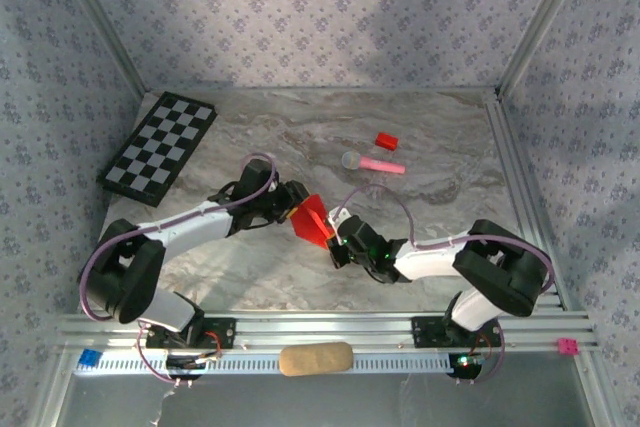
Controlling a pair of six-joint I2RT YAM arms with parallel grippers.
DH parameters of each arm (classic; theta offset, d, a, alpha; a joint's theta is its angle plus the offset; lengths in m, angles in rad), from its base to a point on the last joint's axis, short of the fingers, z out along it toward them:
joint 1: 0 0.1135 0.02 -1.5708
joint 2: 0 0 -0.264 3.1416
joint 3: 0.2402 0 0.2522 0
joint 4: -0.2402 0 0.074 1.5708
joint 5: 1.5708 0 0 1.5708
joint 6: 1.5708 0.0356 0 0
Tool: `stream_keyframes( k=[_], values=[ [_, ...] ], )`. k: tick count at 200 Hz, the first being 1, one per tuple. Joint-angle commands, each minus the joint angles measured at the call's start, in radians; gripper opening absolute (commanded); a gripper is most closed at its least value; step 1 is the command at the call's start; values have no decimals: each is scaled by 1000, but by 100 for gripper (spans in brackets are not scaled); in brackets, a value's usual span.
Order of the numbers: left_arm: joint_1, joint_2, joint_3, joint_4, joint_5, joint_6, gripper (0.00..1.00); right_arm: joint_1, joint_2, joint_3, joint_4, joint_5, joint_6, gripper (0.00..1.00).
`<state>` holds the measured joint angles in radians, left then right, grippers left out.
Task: Fold a paper plane with a square sheet of paper (pick it up from the middle)
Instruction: Fourth fold the wing at the center of the table.
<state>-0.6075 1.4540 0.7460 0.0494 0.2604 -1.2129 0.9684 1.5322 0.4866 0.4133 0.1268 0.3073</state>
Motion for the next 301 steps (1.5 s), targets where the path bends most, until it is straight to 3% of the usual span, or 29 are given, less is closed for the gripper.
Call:
stream_keyframes(
  k=[1,53,106,158,301],
  values=[
    [8,-22,-11,-33,-15,6,52,-17,21,-17,41,-63,69,4],
    [13,-21,-14,-40,-19,9,45,-81,43,-11,68,-210,157,3],
    [16,6,-10,-40,-5,22,29,-156,62,3,95,-391,247,2],
    [16,49,-8,-20,20,24,20,-199,106,24,121,-489,313,1],
    [14,154,-7,27,63,37,9,-252,150,12,190,-570,494,0]
  ],
)
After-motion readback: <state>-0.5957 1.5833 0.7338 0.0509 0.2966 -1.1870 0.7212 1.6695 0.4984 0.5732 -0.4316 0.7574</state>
